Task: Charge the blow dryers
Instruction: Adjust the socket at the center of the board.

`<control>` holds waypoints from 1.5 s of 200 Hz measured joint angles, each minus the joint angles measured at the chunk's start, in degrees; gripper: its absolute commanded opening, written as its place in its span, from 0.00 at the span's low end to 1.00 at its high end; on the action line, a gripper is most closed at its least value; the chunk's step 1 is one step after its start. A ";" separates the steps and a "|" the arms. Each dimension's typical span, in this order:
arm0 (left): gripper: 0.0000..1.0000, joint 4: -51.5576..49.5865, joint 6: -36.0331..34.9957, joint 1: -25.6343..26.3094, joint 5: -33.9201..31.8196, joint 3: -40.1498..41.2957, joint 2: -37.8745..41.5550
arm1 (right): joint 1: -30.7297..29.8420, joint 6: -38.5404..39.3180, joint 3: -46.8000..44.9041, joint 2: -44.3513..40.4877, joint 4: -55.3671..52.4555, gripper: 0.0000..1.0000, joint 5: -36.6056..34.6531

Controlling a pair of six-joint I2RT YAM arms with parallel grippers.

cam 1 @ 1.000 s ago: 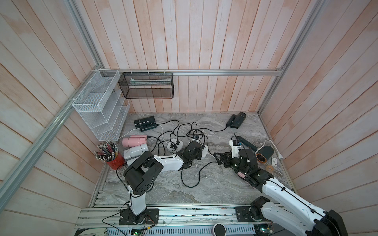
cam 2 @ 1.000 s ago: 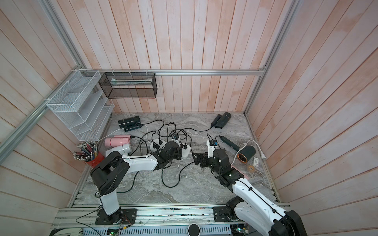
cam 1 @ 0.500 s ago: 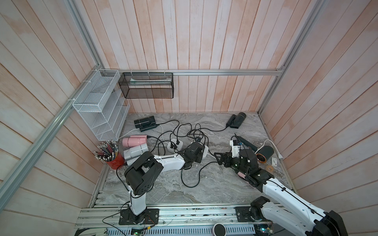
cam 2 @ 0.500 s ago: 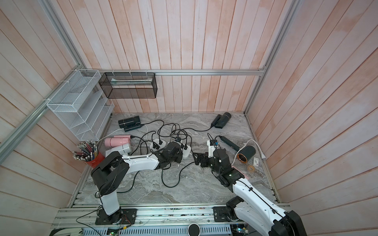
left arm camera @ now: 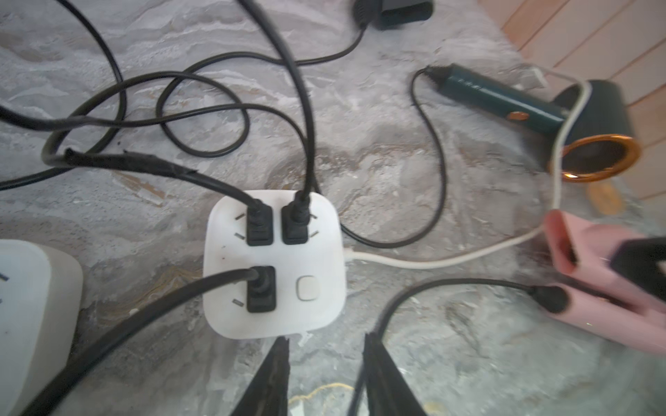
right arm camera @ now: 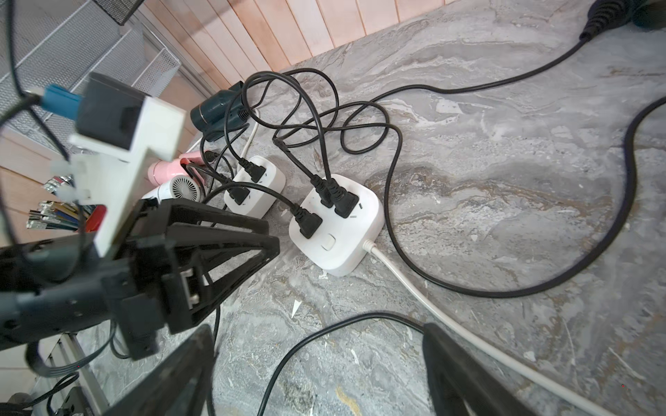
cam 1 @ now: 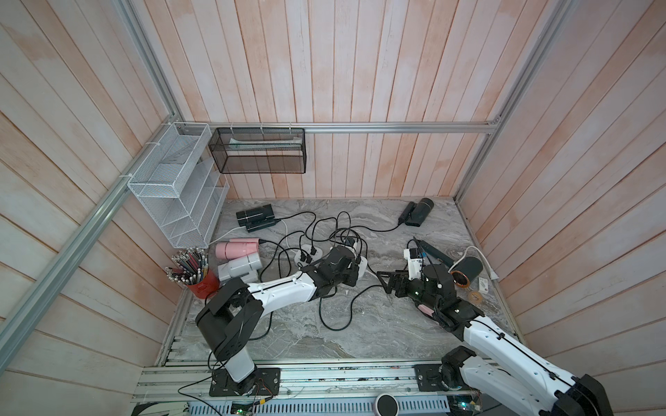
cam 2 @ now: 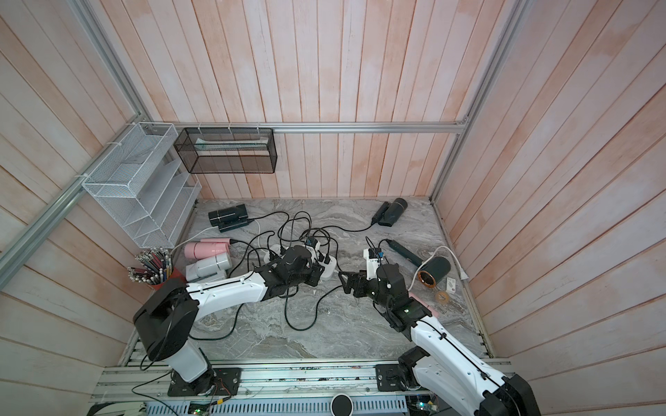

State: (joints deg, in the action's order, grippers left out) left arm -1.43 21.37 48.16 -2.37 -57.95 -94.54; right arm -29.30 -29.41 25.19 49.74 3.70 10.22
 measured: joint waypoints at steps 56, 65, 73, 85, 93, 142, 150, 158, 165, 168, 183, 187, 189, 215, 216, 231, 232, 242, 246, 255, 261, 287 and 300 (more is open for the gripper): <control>0.38 -1.62 2.12 0.20 4.55 2.89 12.74 | 0.00 1.77 0.37 0.33 -0.98 0.88 1.29; 0.38 -2.47 2.58 -0.22 4.63 3.28 14.78 | 0.00 1.97 0.61 1.01 -1.01 0.87 1.53; 0.38 -3.32 3.04 -0.83 4.74 3.80 16.41 | 0.00 2.01 0.85 1.68 -1.11 0.87 1.70; 0.38 -4.44 3.87 -2.45 4.85 5.25 19.08 | 0.00 1.99 1.07 2.73 -1.18 0.86 1.77; 0.38 -5.03 4.42 -3.61 4.98 6.51 20.63 | 0.00 1.95 1.11 3.39 -1.16 0.84 1.77; 0.39 -8.76 6.32 -8.09 8.94 14.25 25.11 | -0.24 1.88 2.25 8.44 -2.10 0.81 1.42; 0.41 -9.27 6.40 -8.09 10.32 15.02 25.11 | -0.33 1.88 2.36 8.92 -2.16 0.81 1.33; 0.42 -9.62 6.73 -8.09 11.41 15.78 25.11 | -0.44 1.88 2.40 9.25 -2.25 0.81 1.22; 0.45 -9.84 6.95 -8.07 12.13 16.52 25.14 | -0.46 1.88 2.40 9.40 -2.25 0.81 1.20; 0.45 -9.92 7.28 -8.07 12.46 16.90 25.14 | -0.52 1.88 2.40 9.44 -2.25 0.81 1.20; 0.48 -10.25 7.72 -8.09 12.90 18.82 25.38 | -0.66 1.77 2.40 9.53 -2.27 0.81 1.18; 0.48 -10.29 7.87 -8.09 12.92 19.32 25.49 | -0.66 1.77 2.40 9.53 -2.27 0.81 1.18; 0.48 -10.32 7.91 -8.09 12.92 19.58 25.55 | -0.68 1.75 2.40 9.53 -2.27 0.81 1.18; 0.48 -10.82 8.41 -8.09 12.90 20.94 25.35 | -0.68 1.70 2.43 9.99 -2.23 0.81 1.20; 0.48 -10.78 8.46 -8.09 12.87 20.94 25.33 | -0.70 1.70 2.43 10.03 -2.23 0.81 1.20; 0.48 -10.16 8.79 -8.09 12.52 20.94 24.52 | -0.83 1.68 2.43 10.38 -2.25 0.81 1.18; 0.48 -10.12 8.87 -8.09 12.52 20.94 24.46 | -0.83 1.68 2.43 10.38 -2.25 0.81 1.18; 0.48 -9.53 9.20 -8.09 11.91 20.94 23.78 | -0.94 1.68 2.47 10.38 -2.25 0.80 1.16; 0.48 -9.27 9.40 -8.09 11.47 20.94 23.43 | -0.96 1.68 2.49 10.38 -2.25 0.80 1.16; 0.47 -8.76 9.73 -8.09 10.60 20.94 22.69 | -1.03 1.66 2.54 10.36 -2.25 0.80 0.96; 0.46 -8.44 9.81 -8.09 9.94 20.94 22.18 | -1.03 1.68 2.54 10.36 -2.25 0.80 0.87; 0.43 -6.29 10.67 -8.13 7.74 20.96 20.00 | -1.05 1.70 2.54 10.03 -2.25 0.80 0.28; 0.41 -4.92 11.04 -8.20 6.99 20.96 19.15 | -1.05 1.73 2.58 9.99 -2.27 0.79 0.13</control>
State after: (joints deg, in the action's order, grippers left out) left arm -6.35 32.40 39.97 4.62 -36.99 -75.40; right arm -30.35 -27.68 27.77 59.72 1.43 10.35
